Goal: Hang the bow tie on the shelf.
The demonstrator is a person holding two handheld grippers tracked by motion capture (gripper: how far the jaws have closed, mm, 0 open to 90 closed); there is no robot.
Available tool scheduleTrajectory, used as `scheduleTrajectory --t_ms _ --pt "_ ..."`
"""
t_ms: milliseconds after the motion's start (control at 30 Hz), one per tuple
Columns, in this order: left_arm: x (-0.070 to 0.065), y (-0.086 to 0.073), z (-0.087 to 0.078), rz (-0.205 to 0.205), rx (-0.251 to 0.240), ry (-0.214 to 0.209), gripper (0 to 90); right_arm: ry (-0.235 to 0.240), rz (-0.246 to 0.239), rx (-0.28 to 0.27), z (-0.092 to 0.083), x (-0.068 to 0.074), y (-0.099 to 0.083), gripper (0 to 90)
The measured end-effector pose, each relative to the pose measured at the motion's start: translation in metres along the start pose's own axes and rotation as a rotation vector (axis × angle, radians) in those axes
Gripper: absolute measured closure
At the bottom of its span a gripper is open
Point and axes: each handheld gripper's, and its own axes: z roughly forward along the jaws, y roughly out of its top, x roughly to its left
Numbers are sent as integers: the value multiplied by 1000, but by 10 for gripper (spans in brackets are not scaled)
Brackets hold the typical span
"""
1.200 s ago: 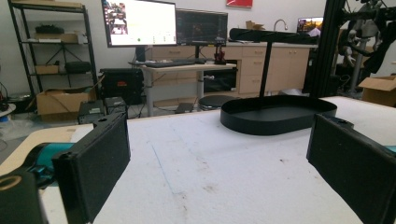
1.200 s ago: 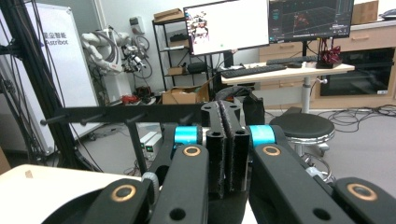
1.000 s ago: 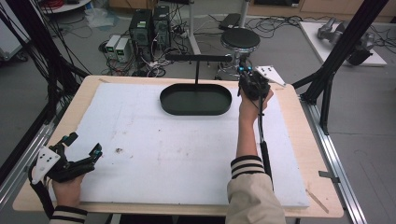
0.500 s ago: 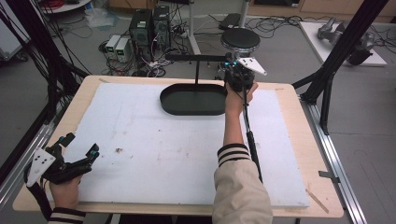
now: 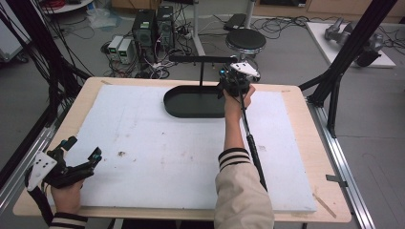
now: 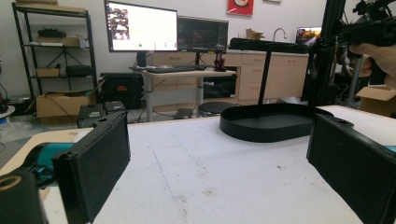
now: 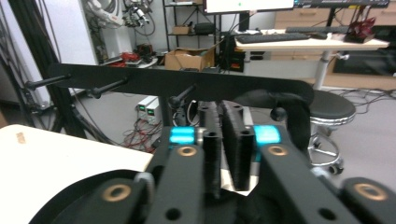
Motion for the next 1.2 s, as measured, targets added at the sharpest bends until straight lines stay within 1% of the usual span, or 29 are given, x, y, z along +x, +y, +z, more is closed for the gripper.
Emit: scheduleTrajectory --t_ms 67,100,133,200,233,267,333,367,400,467,500,567,633,667,700,767,800,833,867,900,933,967,1000,1033,1067,1100,1133,1167,1200 --pt "0 0 0 -1 0 0 66 -19 -6 18 1 -1 -2 644" --pt "0 0 0 -1 1 0 66 -19 -6 18 1 -1 -2 644" --pt "-1 0 0 0 0 -1 66 -46 -20 32 2 -1 -4 588" --pt "-1 -1 1 0 3 -3 66 -58 -26 35 1 -1 -4 480" --pt "-1 -1 1 -1 4 -5 66 -72 -28 31 0 -1 -4 435" --pt "-2 -1 1 -1 4 -6 66 -72 -28 31 0 -1 -4 435" --pt "-2 -1 1 2 4 -8 66 -106 -53 5 -5 2 1 343" --pt "-2 -1 1 2 4 -8 66 -106 -53 5 -5 2 1 343" --pt "-2 -1 1 2 4 -8 66 -90 -78 -4 -11 5 5 296" --pt "-2 -1 1 1 3 -9 66 -92 -90 -15 -14 7 8 278" --pt "-3 -1 2 0 1 -11 65 -91 -105 -30 -22 11 13 236" --pt "-3 0 2 -1 -1 -12 66 -89 -107 -39 -26 13 16 217" --pt "-3 0 2 0 -5 -14 66 -63 -119 -59 -41 18 26 182" --pt "-4 1 1 -2 -5 -15 66 -63 -119 -59 -41 18 26 182" --pt "-4 1 2 -3 -7 -16 66 -37 -118 -100 -55 18 31 183" --pt "-3 2 2 -4 -6 -18 66 -8 -92 -122 -70 14 35 181" --pt "-3 2 2 -6 -7 -18 66 6 -81 -129 -79 11 37 156" --pt "-3 2 2 -8 -8 -18 66 14 -75 -114 -87 8 39 131" --pt "-3 2 1 -8 -6 -19 66 14 -75 -114 -87 8 39 131" --pt "-4 3 1 -10 -9 -20 66 24 -77 -115 -95 5 41 133" --pt "-5 3 2 -8 -14 -23 66 39 -75 -153 -116 -2 41 132" --pt "-5 3 2 -8 -14 -23 66 47 -63 -177 -127 -5 39 132" --pt "-6 4 2 -6 -14 -25 66 47 -63 -177 -127 -5 39 132" --pt "-6 4 2 -6 -14 -28 66 64 -46 -229 -149 -13 36 130" --pt "-7 4 3 -5 -14 -30 66 70 -39 -246 -160 -17 34 130" --pt "-7 4 3 -5 -11 -31 66 70 -39 -246 -160 -17 34 130" --pt "-8 4 4 -6 -11 -34 66 75 -40 -267 -180 -25 28 129" --pt "-8 4 5 -7 -9 -34 66 75 -40 -267 -180 -25 28 129" --pt "-8 4 6 -8 -9 -35 65 55 -56 -271 -199 -33 20 128"
